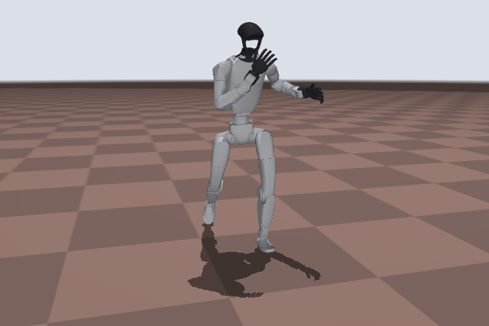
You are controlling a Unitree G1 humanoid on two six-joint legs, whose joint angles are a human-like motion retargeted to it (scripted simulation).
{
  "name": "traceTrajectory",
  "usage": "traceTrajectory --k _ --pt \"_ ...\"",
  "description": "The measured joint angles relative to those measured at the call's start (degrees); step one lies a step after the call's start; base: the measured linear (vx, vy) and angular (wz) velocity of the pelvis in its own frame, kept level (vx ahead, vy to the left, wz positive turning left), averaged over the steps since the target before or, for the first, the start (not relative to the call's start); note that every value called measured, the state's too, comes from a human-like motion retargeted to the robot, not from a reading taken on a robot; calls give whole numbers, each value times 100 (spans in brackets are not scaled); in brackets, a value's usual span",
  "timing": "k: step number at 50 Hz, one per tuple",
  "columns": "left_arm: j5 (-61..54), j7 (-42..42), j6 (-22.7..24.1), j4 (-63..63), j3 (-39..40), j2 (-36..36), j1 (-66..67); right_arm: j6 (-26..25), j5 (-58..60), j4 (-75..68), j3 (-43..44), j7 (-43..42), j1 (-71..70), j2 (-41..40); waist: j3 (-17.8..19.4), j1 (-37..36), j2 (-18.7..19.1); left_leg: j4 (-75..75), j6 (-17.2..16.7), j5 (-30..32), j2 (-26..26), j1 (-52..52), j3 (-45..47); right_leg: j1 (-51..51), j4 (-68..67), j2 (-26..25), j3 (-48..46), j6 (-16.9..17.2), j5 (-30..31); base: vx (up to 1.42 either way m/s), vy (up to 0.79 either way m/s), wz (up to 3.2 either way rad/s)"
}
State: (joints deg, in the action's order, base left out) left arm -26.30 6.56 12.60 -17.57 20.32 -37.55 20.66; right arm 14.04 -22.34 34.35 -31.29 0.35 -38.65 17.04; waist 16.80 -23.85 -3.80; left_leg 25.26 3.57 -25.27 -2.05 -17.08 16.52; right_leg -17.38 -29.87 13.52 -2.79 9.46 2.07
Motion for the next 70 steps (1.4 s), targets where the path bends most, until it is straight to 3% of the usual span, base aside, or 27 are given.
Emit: traceTrajectory --k 3,5,7,12,15,17,20,22,25,28,30,33,36,38,41,43,45,47,50,53,55,57,60,62,65,67,70 --pt "873 401 -90 265 -643 379 -1542 55 1677 -408 647 -239 1352 416 2 497 -350 767 360 -638 203 -63 -111 1550 -2678 363 -139 -250 -801 104 22 78" --pt "1223 590 -97 209 -963 669 -2402 48 2393 -586 1067 -95 2313 824 -128 1013 -393 638 322 -694 199 165 -233 2441 -3469 262 -132 -577 -1417 99 13 62" --pt "1401 651 -101 45 -1384 1040 -3182 -14 1904 -560 1500 360 3336 1364 -338 1691 -170 205 192 -466 103 473 -480 3151 -3378 -66 -238 -682 -1644 97 9 82" --pt "1130 932 72 -525 -2599 1497 -4718 -133 247 -641 2452 393 5528 2756 -573 3610 567 -785 -122 543 -151 1339 -1309 3821 -669 -529 -847 -309 -1464 100 -3 126" --pt "876 828 126 -577 -3437 1319 -5710 -310 292 -931 3384 391 6572 3185 -546 4389 664 -1061 -226 995 -52 1907 -1805 3667 1684 -284 -1197 -34 -1272 109 -23 122" --pt "597 408 2 -551 -3821 1195 -6019 -622 692 -1077 4018 462 7053 3105 -481 4562 652 -1073 -272 1129 -60 2373 -2055 3564 2471 -153 -1362 125 -1415 116 -35 69" --pt "23 -529 -354 -550 -3854 1179 -5574 -1107 1473 -1147 4413 350 7155 2756 -359 4435 598 -281 -93 1240 -58 2730 -2185 3320 2409 -60 -1425 70 -1148 113 -38 -1" --pt "-166 -785 -666 -444 -3551 1176 -4609 -1235 1860 -1239 3920 -82 6590 2544 -234 4230 684 1207 79 1450 -205 2357 -2106 3231 1644 -230 -1298 -349 -1611 108 -37 -60" --pt "37 -17 -1217 136 -3266 1328 -3003 -1313 2020 -1371 2711 -818 5283 2146 -81 3716 883 3439 194 2019 -606 1457 -1777 3288 291 -534 -1134 -885 -2617 104 -30 -92" --pt "196 1377 -1599 601 -3118 1362 -1675 -1429 2059 -1310 1612 -1063 3715 1480 -232 2768 730 4693 550 1382 -555 540 -1418 3170 -196 -600 -830 -858 -3004 102 -21 -119" --pt "-27 1641 -1499 582 -2855 1162 -804 -1406 2102 -1189 1174 -1000 2722 1007 -471 1999 458 4793 751 802 -307 -7 -1145 2959 -54 -571 -524 -774 -2968 102 -10 -125" --pt "-353 995 -1190 322 -2092 565 362 -1221 2228 -996 975 -780 1431 528 -765 979 -42 3706 835 241 -32 -495 -511 2428 558 -400 -131 -620 -2444 104 4 -90" --pt "-363 907 -921 139 -1370 106 1238 -1009 2171 -799 829 -784 538 178 -892 177 -338 1350 499 343 229 -378 -32 1741 1152 -349 99 -505 -1605 108 18 -61" --pt "-416 1179 -804 48 -1003 -81 1636 -831 1742 -633 652 -983 184 -15 -958 -260 -297 -532 115 664 213 -31 325 1230 1422 -542 251 -428 -1026 112 25 -53" --pt "-554 1193 -859 -94 -614 -176 1958 -556 520 -264 416 -1083 28 -118 -1180 -551 79 -2234 -439 1359 -25 276 1444 460 1616 -1025 555 -319 -311 113 29 4" --pt "-615 911 -1014 -203 -477 -80 1941 -547 -185 41 416 -844 79 -97 -1315 -424 349 -2316 -495 1501 -115 378 2397 162 1392 -1305 829 -148 79 109 33 106" --pt "-563 569 -1144 -239 -529 182 1543 -712 -801 350 582 -271 236 -47 -1223 -80 502 -1656 -84 549 -106 521 2617 208 544 -1460 1035 289 346 103 33 171" --pt "-342 674 -1396 -99 -984 512 694 -1058 -1406 379 660 319 824 -107 -1073 315 418 -704 378 -353 -45 463 2120 854 -1083 -1370 965 541 230 95 27 185" --pt "60 1172 -1555 306 -1947 738 -1223 -1443 -1174 -376 665 487 2016 -58 -911 946 175 360 684 -912 191 222 1476 2255 -3318 -725 577 173 -459 85 24 210" --pt "433 1370 -1383 306 -2847 931 -3252 -1155 2198 -1185 1164 -562 3153 666 -818 1740 324 276 667 -984 537 534 433 3209 -4050 -170 109 -449 -1173 80 22 306" --pt "618 1306 -1110 205 -3412 1318 -4431 -948 3419 -1406 1655 -1175 4076 1161 -727 2472 650 -5 550 -857 617 939 -491 3451 -3766 -7 -301 -667 -1736 83 10 400" --pt "759 1134 -813 110 -3874 1811 -5277 -740 2983 -1486 2246 -1192 5057 1614 -632 3376 1060 -222 258 -613 486 1352 -1369 3370 -2796 -44 -665 -626 -2068 87 -6 436" --pt "861 858 -410 -150 -4425 2241 -6045 -653 2248 -1633 3027 -734 6230 2396 -661 4612 1425 -337 -230 -188 314 1725 -2351 3084 -531 -110 -773 -237 -1814 88 -24 387" --pt "763 652 -180 -421 -4696 2231 -6324 -692 2276 -1805 3401 -520 6815 2792 -812 5071 1386 -313 -414 9 341 1922 -2634 2868 1096 115 -708 59 -1442 86 -44 289" --pt "257 -87 -2 -978 -4907 1987 -6281 -836 2095 -2170 3775 -216 7514 2874 -997 5201 1098 -128 -507 -8 248 2368 -2300 2740 2530 587 -880 337 -678 82 -57 169" --pt "-619 -1042 -226 -1397 -4764 1782 -5721 -984 1406 -2455 3952 145 7741 2672 -926 4947 914 511 -322 -285 -42 2540 -1587 2737 2409 710 -923 314 -461 73 -59 63" --pt "-1782 -1961 -990 -1618 -3948 1376 -4115 -1261 454 -2970 3817 353 7385 2408 -627 4545 881 2419 179 -917 -789 2145 -727 2938 1009 527 -909 37 -1573 60 -51 24"
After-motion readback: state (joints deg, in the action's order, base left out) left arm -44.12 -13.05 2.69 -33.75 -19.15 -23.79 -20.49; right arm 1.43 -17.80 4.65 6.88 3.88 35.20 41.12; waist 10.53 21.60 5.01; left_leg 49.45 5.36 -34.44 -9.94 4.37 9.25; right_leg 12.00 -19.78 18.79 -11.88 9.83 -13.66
